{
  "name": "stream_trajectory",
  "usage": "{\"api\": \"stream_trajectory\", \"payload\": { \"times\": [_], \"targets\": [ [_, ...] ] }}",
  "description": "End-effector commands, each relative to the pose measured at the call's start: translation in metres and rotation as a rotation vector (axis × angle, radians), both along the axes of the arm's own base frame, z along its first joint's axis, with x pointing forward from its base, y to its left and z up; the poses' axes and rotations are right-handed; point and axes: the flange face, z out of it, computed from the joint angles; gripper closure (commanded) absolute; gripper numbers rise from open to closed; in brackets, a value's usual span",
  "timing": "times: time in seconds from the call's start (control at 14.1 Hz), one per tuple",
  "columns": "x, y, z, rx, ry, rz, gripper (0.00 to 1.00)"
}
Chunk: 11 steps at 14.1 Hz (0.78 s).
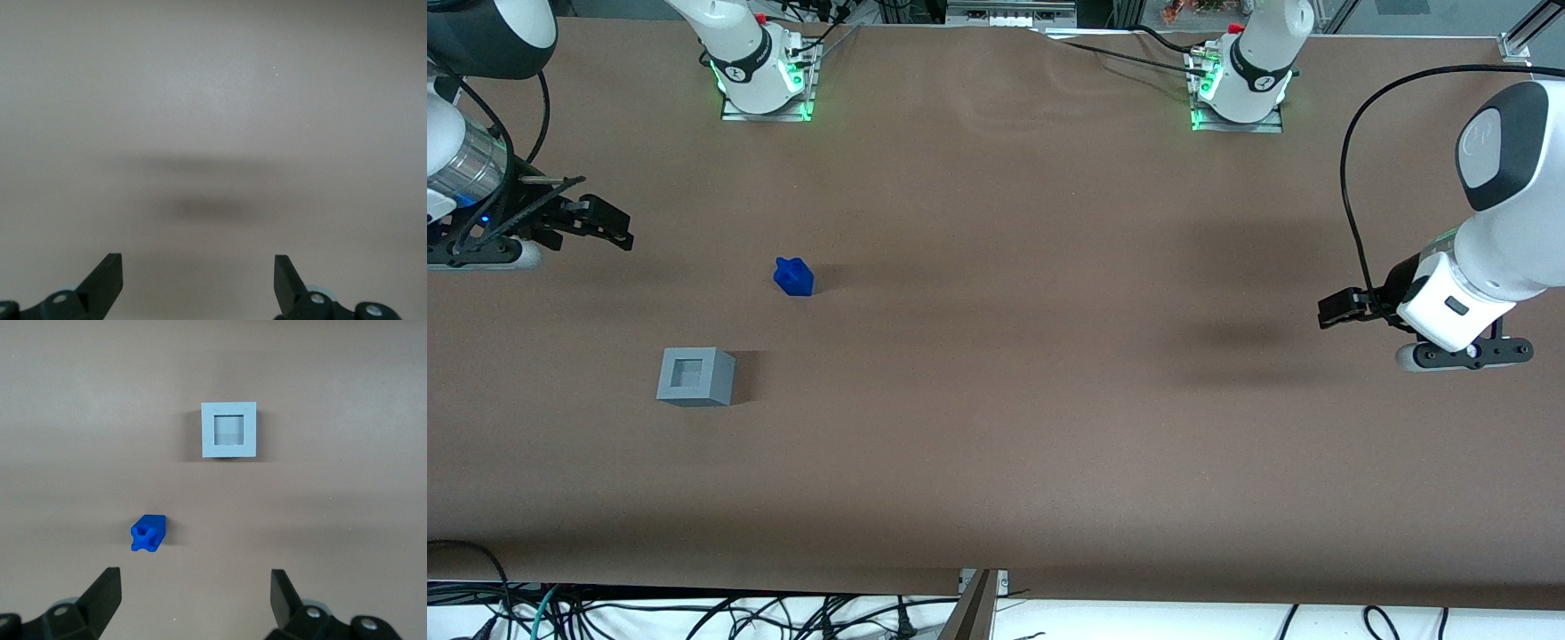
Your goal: Insert blue part into gray base with right arm
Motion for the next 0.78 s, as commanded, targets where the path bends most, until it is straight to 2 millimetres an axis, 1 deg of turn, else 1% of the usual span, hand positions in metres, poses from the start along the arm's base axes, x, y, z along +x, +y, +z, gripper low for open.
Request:
{"api": "stream_trajectory", "payload": {
  "times": [0.0, 0.71],
  "targets": [
    [-0.0027, -0.0023, 0.001, 0.01, -0.009, 0.002, 0.01],
    [-0.0001, -0.0023, 0.0001, 0.011, -0.002, 0.009, 0.01]
  ]
}}
